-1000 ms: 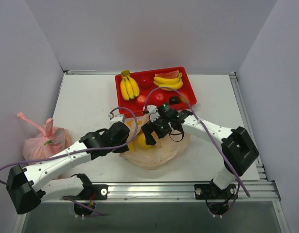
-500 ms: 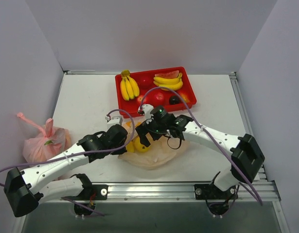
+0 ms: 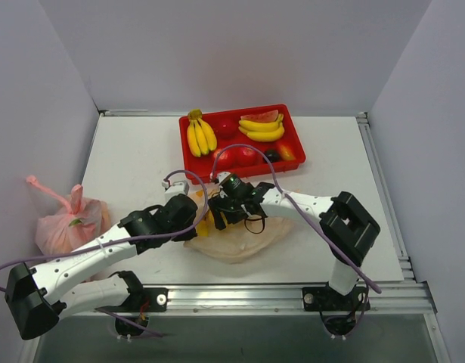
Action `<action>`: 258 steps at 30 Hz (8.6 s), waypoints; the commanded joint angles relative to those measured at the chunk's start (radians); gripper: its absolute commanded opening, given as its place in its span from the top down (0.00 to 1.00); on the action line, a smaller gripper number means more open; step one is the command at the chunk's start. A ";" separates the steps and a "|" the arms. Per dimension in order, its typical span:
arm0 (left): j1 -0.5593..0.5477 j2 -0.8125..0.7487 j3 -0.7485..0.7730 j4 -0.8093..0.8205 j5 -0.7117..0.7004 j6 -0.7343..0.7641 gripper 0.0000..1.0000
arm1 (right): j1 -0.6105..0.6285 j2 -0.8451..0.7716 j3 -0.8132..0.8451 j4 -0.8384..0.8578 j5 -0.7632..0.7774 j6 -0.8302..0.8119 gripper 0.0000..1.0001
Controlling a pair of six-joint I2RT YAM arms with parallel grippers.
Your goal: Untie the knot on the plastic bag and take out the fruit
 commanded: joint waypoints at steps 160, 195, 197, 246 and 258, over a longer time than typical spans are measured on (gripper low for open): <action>-0.060 0.191 0.081 0.180 0.032 -0.044 0.76 | -0.034 -0.218 -0.082 -0.358 0.031 -0.001 0.04; 0.087 0.159 0.190 0.181 -0.086 0.224 1.00 | 0.011 -0.258 -0.027 -0.235 0.109 -0.141 1.00; 0.086 0.144 0.173 0.177 -0.094 0.238 1.00 | 0.012 -0.267 -0.039 -0.209 0.098 -0.145 1.00; 0.090 -0.059 0.052 -0.053 0.002 0.175 1.00 | -0.434 0.129 0.615 -0.057 -0.167 -0.210 0.00; 0.090 -0.030 0.090 -0.044 -0.005 0.149 1.00 | -0.237 -0.357 0.170 -0.100 -0.103 -0.084 0.09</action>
